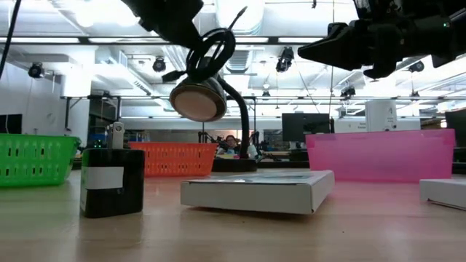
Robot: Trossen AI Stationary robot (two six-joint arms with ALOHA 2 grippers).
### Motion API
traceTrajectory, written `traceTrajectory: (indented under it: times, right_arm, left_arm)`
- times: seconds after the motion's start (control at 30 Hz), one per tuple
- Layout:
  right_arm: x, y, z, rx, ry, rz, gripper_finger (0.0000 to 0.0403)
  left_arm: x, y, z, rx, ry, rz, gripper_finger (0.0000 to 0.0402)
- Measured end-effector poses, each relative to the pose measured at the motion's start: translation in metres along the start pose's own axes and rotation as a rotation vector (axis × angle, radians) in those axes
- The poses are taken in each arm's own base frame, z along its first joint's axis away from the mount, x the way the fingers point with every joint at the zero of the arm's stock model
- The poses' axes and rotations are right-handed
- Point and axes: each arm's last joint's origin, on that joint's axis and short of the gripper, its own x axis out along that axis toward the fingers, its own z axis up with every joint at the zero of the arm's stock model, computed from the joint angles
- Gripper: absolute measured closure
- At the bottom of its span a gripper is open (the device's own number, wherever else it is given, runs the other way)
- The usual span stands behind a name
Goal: Pick and place items into bin
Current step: Put the top black charger cable into the pink bin
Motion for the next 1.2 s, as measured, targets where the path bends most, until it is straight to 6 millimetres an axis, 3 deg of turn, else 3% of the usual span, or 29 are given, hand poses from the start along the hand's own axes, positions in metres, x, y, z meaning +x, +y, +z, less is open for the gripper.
traceTrajectory:
  times: [0.17,0.57,1.2]
  right_arm:
    - [0.000,0.000,0.000,0.008,0.000,0.000,0.0337]
    - [0.000,0.000,0.000,0.037,0.000,0.000,0.0265]
    - [0.000,0.000,0.000,0.040,0.000,0.001,0.0264]
  left_arm:
    - [0.001,-0.002,0.004,0.010,-0.042,0.018,0.0391]
    - [0.001,-0.002,0.007,0.006,-0.061,0.041,0.0391]
    - [0.009,0.001,0.012,-0.111,-0.100,0.125,0.0391]
